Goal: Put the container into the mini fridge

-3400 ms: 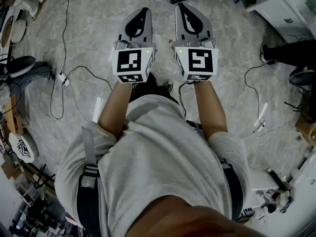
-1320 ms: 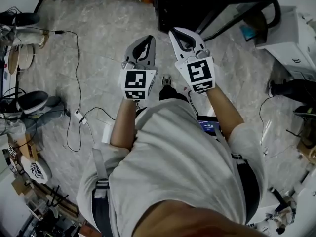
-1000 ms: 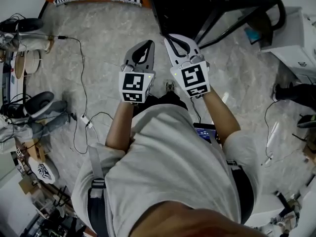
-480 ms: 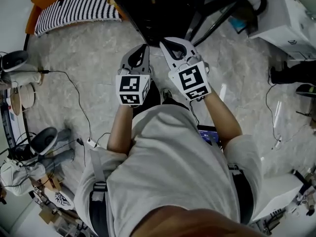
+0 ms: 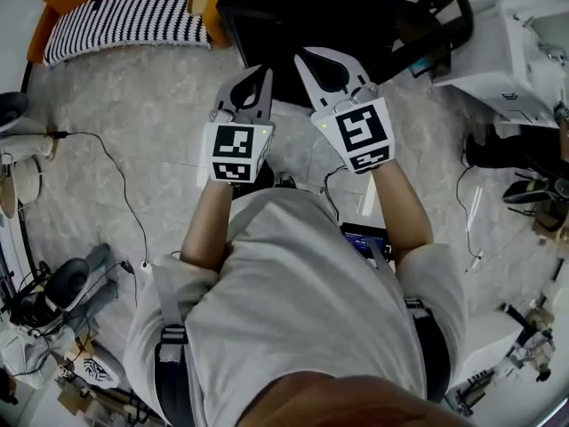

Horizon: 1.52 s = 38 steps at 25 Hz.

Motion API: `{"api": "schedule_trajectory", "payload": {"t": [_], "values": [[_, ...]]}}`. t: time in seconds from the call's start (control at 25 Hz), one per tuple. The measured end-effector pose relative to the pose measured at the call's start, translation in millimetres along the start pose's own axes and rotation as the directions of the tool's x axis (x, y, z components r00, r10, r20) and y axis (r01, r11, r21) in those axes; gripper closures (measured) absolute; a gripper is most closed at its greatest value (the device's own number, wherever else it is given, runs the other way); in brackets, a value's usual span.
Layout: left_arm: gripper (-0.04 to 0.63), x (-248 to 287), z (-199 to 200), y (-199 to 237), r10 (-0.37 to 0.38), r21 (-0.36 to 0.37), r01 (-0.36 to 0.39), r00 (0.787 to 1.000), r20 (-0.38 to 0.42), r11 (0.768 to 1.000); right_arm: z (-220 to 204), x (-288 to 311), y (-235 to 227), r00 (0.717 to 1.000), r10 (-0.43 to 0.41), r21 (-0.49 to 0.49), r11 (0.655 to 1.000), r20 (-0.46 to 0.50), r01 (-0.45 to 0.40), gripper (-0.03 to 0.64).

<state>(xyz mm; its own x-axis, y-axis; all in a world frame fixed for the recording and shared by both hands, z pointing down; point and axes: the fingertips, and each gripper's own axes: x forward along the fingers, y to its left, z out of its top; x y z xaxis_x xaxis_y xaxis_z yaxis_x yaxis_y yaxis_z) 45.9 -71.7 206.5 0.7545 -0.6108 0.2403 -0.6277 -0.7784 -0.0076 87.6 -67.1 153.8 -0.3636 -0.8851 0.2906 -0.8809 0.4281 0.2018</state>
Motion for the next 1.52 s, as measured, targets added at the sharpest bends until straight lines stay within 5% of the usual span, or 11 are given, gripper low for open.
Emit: {"api": "schedule_trajectory", "payload": {"t": [0.44, 0.88, 1.08, 1.32, 1.52], "values": [[0.583, 45.0, 0.6, 41.5, -0.063, -0.082, 0.065, 0.998, 0.023, 0.995, 8.7, 59.7, -25.2, 0.973, -0.010, -0.306, 0.950, -0.230, -0.063, 0.577], [0.583, 105.1, 20.0, 48.7, -0.258, -0.042, 0.258, 0.966, -0.001, 0.965, 5.6, 109.3, -91.2, 0.902, -0.219, -0.573, 0.819, -0.374, -0.039, 0.574], [0.583, 126.4, 37.1, 51.5, -0.319, -0.039, 0.320, 0.948, 0.008, 0.947, 4.1, 123.1, -123.1, 0.862, -0.229, -0.594, 0.798, -0.452, -0.099, 0.499], [0.583, 157.6, -3.8, 44.4, -0.346, -0.079, 0.347, 0.938, 0.023, 0.935, -50.2, 142.5, -145.2, 0.819, -0.225, -0.595, 0.786, -0.528, -0.168, 0.499], [0.583, 110.1, 15.8, 60.2, -0.315, -0.082, 0.319, 0.947, 0.064, 0.944, -15.9, 140.4, -110.6, 0.798, -0.175, -0.594, 0.760, -0.577, -0.263, 0.499]]}}
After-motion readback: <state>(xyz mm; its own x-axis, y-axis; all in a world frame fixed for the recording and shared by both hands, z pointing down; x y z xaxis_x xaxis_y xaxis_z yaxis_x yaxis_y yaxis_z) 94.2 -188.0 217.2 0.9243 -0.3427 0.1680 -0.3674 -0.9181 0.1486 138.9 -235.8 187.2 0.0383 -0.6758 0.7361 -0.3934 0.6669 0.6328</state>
